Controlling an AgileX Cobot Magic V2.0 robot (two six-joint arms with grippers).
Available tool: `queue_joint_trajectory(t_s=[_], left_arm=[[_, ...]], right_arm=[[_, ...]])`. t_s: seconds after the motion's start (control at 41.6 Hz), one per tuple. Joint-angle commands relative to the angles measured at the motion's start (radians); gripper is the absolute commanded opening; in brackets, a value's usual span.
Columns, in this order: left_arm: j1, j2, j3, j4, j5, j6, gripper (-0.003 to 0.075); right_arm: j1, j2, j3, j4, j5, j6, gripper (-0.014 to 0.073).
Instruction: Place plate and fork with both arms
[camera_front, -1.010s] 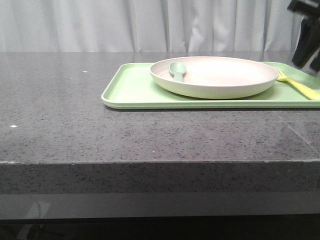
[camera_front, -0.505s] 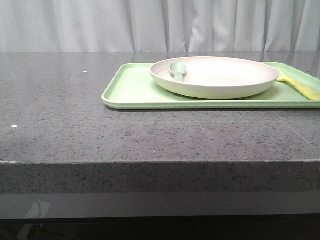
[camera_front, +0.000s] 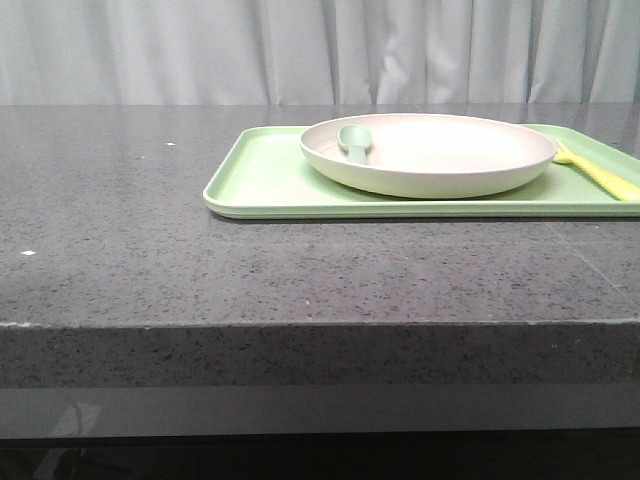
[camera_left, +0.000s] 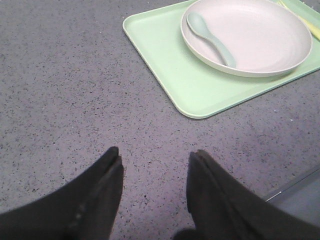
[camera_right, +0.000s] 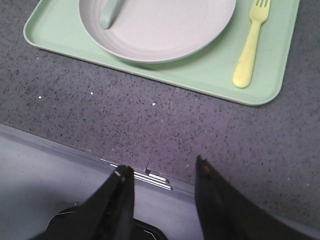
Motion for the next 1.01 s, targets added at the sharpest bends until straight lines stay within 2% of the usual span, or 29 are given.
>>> queue_joint_trajectory(t_s=[0.0,0.192,0.264,0.361,0.457,0.505,0.625,0.986], left_arm=[[0.005,-0.001,-0.031,-0.024,-0.067,-0.004,0.0312],[0.005,-0.001,-0.031,-0.024,-0.064,-0.004,0.0312],[0.005,-0.001,-0.031,-0.024,-0.061,-0.004,0.0288],[0.005,-0.001,-0.031,-0.024,-0.059,-0.017,0.0183],[0.005,-0.001,-0.031,-0.024,-0.061,-0.038,0.0033],[0.005,-0.001,-0.031,-0.024,-0.063,-0.038,-0.0018],[0.005,-0.001,-0.031,-0.022,-0.074,-0.056,-0.002],[0.005,-0.001,-0.031,-0.022,-0.077,-0.056,-0.002]], right_arm=[[-0.001,-0.055,0.016,-0.017,-0.076,0.001,0.033],[-0.001,-0.108,0.038,-0.07,-0.079,0.028,0.033],[-0.001,-0.109,0.038,-0.096,-0.081,0.063,0.0317],[-0.001,-0.109,0.038,-0.116,-0.081,0.105,0.0239],[-0.001,-0.109,0.038,-0.116,-0.081,0.107,0.011],[-0.001,-0.109,0.038,-0.116,-0.081,0.107,0.0045],[-0.001,-0.109,0.038,-0.116,-0.081,0.107,-0.0074],[-0.001,-0.109,0.038,-0.115,-0.04,0.107,-0.0067]])
